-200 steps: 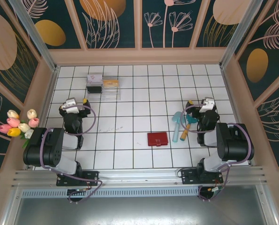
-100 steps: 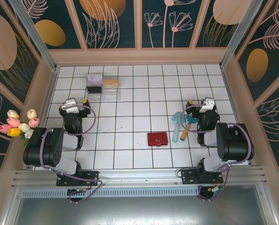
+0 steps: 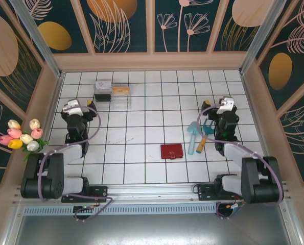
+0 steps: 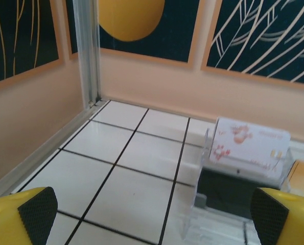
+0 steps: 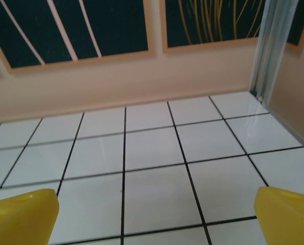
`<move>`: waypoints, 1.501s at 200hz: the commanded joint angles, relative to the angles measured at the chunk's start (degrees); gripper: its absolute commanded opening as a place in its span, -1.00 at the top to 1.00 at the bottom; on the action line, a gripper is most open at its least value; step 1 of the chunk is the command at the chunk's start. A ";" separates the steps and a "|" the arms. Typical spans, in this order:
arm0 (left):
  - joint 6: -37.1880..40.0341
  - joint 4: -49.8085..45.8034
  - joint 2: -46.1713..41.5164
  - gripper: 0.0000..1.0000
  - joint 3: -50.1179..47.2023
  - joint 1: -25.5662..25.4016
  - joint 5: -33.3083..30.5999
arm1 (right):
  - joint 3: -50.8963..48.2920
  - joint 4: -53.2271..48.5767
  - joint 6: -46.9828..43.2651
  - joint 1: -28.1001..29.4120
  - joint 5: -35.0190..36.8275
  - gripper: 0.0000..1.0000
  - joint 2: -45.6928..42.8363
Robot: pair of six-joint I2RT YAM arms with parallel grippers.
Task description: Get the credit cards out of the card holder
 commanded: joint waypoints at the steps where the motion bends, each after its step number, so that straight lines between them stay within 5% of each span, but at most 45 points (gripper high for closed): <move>1: -8.66 -17.12 -4.59 -0.97 4.63 0.35 0.93 | 5.81 -20.47 10.22 2.01 7.40 -0.98 -4.11; 39: -21.21 -34.72 -8.02 -0.97 13.70 0.31 12.52 | 15.61 -44.75 23.70 2.97 1.17 -0.98 -5.11; 58: -24.46 -37.38 -7.58 -0.97 15.81 0.05 20.01 | 17.08 -49.60 30.41 3.27 -0.52 -0.98 -5.48; 98: -26.92 -52.49 -1.32 -0.97 25.27 -5.91 25.36 | 18.56 -52.89 37.40 3.65 -8.47 -0.98 -5.63; 163: -42.03 -50.57 4.79 -0.97 23.23 -24.15 28.53 | 16.56 -51.30 41.45 6.19 -16.52 -0.98 -3.17; 221: -52.32 -45.09 8.45 -0.69 20.96 -43.33 33.24 | 17.08 -50.21 42.84 6.53 -15.82 -0.98 -0.43; 265: -51.64 -45.14 11.25 -0.16 19.74 -47.34 36.25 | 18.71 -50.81 43.65 6.61 -16.15 -0.98 3.33; 300: -51.33 -42.95 14.92 0.06 20.11 -48.64 39.20 | 18.24 -50.26 43.85 7.25 -16.65 -0.98 3.02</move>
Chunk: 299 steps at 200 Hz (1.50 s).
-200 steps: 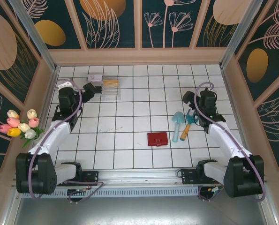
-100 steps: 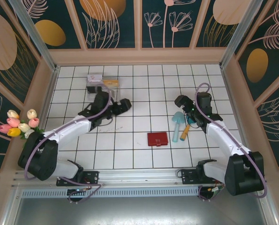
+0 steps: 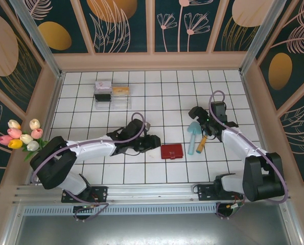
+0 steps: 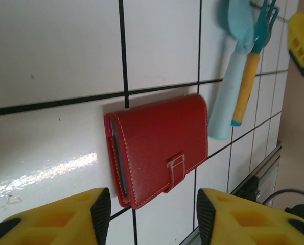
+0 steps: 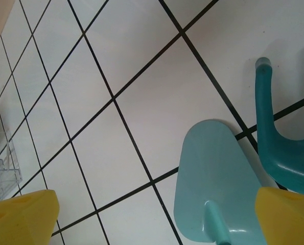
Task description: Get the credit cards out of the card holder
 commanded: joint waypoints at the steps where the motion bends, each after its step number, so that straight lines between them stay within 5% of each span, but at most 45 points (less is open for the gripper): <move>1: -0.15 3.56 2.36 0.06 -0.26 -0.84 3.69 | 1.76 0.89 1.23 0.92 -1.27 -0.98 -0.56; 67: -0.22 6.22 8.52 0.30 0.95 -1.01 6.88 | 1.47 -11.83 0.63 8.91 -5.86 -0.69 -4.06; 111: -0.16 8.52 10.59 0.39 1.55 -1.02 8.62 | -1.75 -15.87 4.38 15.87 -7.35 -0.27 -5.97; 143: 0.22 8.75 10.60 0.43 1.83 -0.91 8.64 | -3.56 -16.31 5.88 19.58 -6.70 -0.24 -4.54; 276: 0.32 8.22 14.30 0.59 1.59 -0.95 8.14 | -6.11 -11.69 7.78 24.04 -8.08 0.03 2.20; 299: 0.65 6.99 14.53 0.63 1.55 -0.90 7.40 | -6.47 -10.21 5.31 24.05 -8.76 0.23 1.39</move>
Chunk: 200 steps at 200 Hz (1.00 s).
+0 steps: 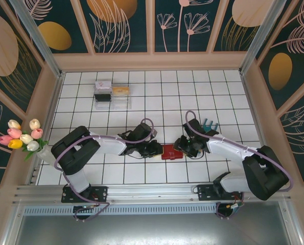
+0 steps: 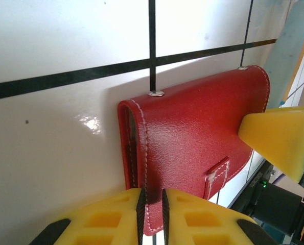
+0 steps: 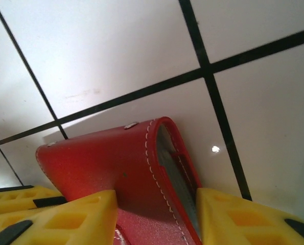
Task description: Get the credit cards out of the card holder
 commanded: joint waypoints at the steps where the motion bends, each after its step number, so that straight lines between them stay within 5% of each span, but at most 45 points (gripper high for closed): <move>1: 0.79 -1.70 1.14 0.63 0.81 -0.26 -0.70 | -0.80 3.00 -1.72 0.91 -2.44 0.24 -0.29; 70: 2.89 -6.96 -1.18 0.60 2.49 0.03 -3.07 | 1.55 1.30 -3.45 0.91 -2.06 0.84 -4.13; 108: 9.06 -15.40 -8.22 0.42 7.15 4.03 -5.93 | 4.40 1.62 -4.29 0.62 1.78 0.98 -7.43; 160: 9.39 -12.21 -17.79 -0.47 3.65 14.27 -1.30 | 6.29 14.96 -3.04 -6.85 -9.72 0.99 -10.89; 200: -7.29 3.87 -19.45 -0.95 -0.25 15.18 4.42 | 4.85 28.78 6.56 -13.13 -19.82 0.99 -10.79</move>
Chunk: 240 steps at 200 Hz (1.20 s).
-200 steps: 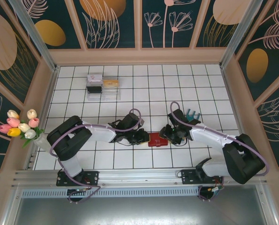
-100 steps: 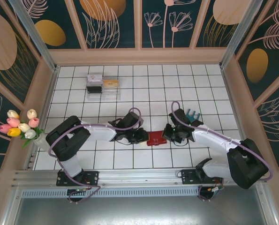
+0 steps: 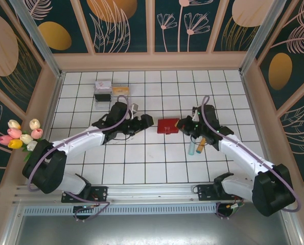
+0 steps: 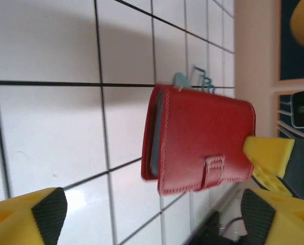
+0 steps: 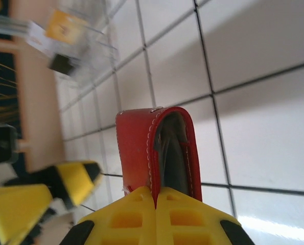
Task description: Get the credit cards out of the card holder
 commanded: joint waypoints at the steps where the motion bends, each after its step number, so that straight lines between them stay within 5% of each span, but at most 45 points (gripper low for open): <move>1: -12.07 12.58 -1.03 -0.95 -3.47 -0.16 4.97 | 0.14 13.00 7.42 -2.01 -8.57 0.98 -0.93; 39: -16.95 23.41 -0.29 -0.96 -3.77 -0.41 2.07 | -3.04 26.27 19.37 -2.12 -10.58 0.98 0.20; 68: -19.19 31.13 1.67 -0.78 -2.58 -0.39 3.36 | -4.71 30.05 22.80 -1.86 -11.46 0.98 0.66; 166: -22.59 38.21 4.05 0.34 -2.63 -0.45 4.11 | -6.19 32.20 22.52 -0.36 -13.49 0.96 1.44; 203: -20.45 33.72 2.81 0.76 -2.83 -0.39 3.37 | -3.17 21.01 10.89 -0.39 -12.98 0.45 2.09; 240: -19.06 21.65 1.30 0.76 -1.90 -0.41 1.37 | 5.07 1.16 -8.64 0.20 -0.72 -0.50 0.60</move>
